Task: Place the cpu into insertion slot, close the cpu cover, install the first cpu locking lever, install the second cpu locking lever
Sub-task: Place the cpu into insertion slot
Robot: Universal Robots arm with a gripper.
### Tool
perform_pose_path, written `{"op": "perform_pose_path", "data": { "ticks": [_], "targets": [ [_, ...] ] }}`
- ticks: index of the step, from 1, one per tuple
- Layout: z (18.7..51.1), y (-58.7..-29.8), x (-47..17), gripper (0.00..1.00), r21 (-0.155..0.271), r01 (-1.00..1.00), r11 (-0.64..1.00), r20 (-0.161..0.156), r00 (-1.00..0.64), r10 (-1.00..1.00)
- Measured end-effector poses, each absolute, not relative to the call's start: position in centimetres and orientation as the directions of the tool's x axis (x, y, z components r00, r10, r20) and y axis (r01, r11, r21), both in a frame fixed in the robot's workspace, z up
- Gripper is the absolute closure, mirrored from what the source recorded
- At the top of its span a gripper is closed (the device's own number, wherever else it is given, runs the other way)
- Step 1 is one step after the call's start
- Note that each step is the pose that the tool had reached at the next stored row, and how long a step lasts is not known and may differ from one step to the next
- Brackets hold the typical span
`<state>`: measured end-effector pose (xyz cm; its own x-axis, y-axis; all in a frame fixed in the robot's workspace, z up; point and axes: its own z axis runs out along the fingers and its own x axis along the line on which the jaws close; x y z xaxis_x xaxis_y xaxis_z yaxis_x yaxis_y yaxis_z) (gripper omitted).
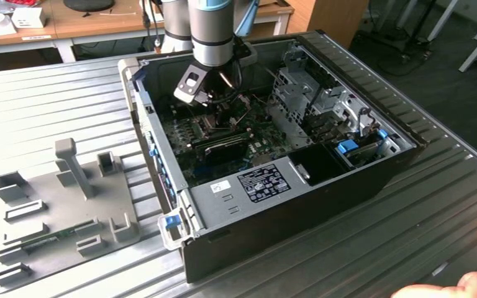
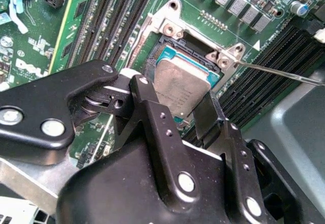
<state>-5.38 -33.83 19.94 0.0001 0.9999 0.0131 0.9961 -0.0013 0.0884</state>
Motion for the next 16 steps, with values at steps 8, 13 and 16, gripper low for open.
{"op": "perform_pose_path", "data": {
  "ticks": [8,13,16],
  "targets": [
    [19.57,-33.83,-5.38,0.46,0.088,0.996,-0.002,0.013,0.000,1.000],
    [19.35,-33.83,-5.38,0.46,0.088,0.996,-0.002,0.013,0.001,1.000],
    [19.32,-33.83,-5.38,0.46,0.088,0.996,-0.002,0.013,0.001,1.000]
  ]
}}
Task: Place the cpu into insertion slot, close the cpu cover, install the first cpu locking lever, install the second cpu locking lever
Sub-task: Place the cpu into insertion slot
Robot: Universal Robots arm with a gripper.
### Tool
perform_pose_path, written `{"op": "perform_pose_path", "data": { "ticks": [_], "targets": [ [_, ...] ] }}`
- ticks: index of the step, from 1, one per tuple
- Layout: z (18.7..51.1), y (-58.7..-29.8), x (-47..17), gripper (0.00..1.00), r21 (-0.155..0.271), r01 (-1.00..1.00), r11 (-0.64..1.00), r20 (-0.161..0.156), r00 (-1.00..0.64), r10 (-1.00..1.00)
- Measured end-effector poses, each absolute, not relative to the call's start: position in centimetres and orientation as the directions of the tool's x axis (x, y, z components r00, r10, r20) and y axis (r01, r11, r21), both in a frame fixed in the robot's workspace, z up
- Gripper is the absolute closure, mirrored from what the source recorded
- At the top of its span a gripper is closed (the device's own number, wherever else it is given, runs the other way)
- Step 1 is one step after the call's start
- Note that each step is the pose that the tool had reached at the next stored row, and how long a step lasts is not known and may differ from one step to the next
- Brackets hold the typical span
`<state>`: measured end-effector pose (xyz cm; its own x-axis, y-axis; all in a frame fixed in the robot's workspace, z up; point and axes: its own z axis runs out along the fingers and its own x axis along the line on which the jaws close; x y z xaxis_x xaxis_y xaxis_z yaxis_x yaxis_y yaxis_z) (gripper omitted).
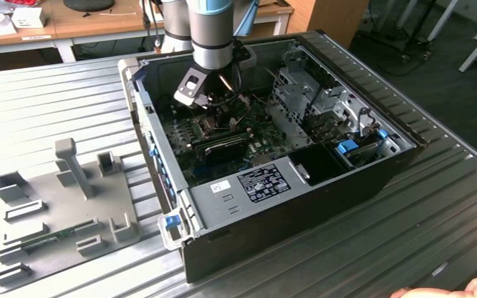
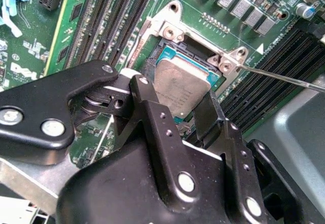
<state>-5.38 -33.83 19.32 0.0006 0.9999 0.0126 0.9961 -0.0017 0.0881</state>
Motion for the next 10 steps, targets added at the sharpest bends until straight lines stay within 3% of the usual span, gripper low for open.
{"op": "perform_pose_path", "data": {
  "ticks": [10],
  "targets": [
    [19.28,-33.83,-5.38,0.46,0.088,0.996,-0.002,0.013,0.001,1.000]
  ]
}}
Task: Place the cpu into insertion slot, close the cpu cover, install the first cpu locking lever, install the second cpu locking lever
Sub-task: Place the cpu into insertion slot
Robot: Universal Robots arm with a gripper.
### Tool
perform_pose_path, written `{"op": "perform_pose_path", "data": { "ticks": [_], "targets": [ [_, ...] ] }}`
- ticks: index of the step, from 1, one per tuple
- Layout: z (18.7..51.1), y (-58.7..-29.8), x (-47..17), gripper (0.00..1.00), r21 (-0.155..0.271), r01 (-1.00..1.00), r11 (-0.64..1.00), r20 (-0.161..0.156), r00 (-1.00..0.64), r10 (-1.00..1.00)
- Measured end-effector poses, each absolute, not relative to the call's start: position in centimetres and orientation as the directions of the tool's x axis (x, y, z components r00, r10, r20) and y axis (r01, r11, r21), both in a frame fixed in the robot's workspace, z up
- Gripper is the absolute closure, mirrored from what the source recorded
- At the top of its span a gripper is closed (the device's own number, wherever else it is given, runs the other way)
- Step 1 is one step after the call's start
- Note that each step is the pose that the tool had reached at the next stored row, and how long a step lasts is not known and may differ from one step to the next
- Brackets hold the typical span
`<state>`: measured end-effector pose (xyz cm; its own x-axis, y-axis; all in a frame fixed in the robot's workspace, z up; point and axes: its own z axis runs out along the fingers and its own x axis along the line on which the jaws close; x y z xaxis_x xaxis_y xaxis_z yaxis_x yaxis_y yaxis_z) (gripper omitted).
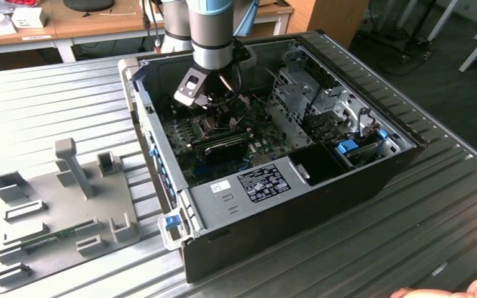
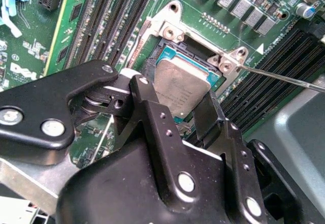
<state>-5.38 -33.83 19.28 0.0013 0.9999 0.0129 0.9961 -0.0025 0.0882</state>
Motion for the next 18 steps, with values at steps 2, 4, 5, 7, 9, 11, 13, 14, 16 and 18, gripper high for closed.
{"op": "perform_pose_path", "data": {
  "ticks": [2,4,5,7,9,11,13,14,16,18],
  "targets": [
    [19.27,-33.84,-5.38,0.46,0.088,0.996,-0.003,0.013,0.002,1.000],
    [19.27,-33.90,-5.38,0.46,0.088,0.996,-0.003,0.013,0.001,1.000],
    [19.27,-33.92,-5.38,0.46,0.088,0.996,-0.002,0.013,0.001,1.000],
    [19.27,-33.95,-5.38,0.46,0.088,0.996,-0.003,0.013,0.001,1.000],
    [19.27,-33.96,-5.38,0.46,0.088,0.996,-0.003,0.013,0.001,1.000],
    [19.27,-33.97,-5.38,0.46,0.088,0.996,-0.002,0.013,0.001,1.000],
    [19.26,-33.97,-5.38,0.46,0.088,0.996,-0.002,0.013,0.001,1.000],
    [19.26,-33.97,-5.38,0.46,0.088,0.996,-0.002,0.013,0.001,1.000],
    [19.25,-33.97,-5.38,0.46,0.088,0.996,-0.002,0.013,0.001,1.000],
    [19.25,-33.97,-5.38,0.46,0.088,0.996,-0.002,0.013,0.001,1.000]
  ]
}}
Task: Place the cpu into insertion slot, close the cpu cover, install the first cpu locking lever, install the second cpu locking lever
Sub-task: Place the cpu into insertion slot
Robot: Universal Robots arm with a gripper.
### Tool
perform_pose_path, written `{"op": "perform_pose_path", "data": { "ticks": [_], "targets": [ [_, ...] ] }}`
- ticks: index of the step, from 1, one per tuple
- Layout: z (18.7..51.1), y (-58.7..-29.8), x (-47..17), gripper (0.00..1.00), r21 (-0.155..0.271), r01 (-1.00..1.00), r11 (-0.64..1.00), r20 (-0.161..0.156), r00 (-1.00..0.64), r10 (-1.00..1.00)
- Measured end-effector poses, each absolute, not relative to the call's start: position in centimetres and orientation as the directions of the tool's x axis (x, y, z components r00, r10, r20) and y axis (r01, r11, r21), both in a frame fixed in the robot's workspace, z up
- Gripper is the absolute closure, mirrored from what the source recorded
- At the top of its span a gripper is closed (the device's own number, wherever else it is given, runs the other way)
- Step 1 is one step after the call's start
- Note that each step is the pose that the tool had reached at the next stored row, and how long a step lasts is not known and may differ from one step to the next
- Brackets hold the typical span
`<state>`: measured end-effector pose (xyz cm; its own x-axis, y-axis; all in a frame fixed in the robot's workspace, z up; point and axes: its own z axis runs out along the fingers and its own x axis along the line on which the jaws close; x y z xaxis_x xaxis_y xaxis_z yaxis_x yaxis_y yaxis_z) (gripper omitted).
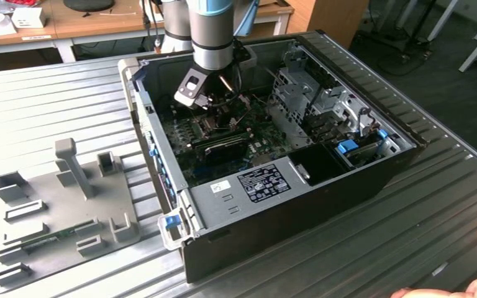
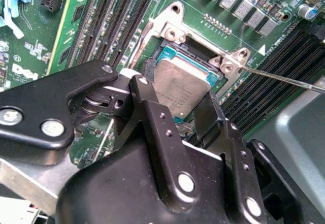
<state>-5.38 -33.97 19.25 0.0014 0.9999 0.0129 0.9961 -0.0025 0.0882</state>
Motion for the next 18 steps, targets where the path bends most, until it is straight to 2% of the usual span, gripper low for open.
{"op": "perform_pose_path", "data": {
  "ticks": [18],
  "targets": [
    [19.11,-33.97,-5.38,0.46,0.088,0.996,-0.002,0.013,0.001,1.000]
  ]
}}
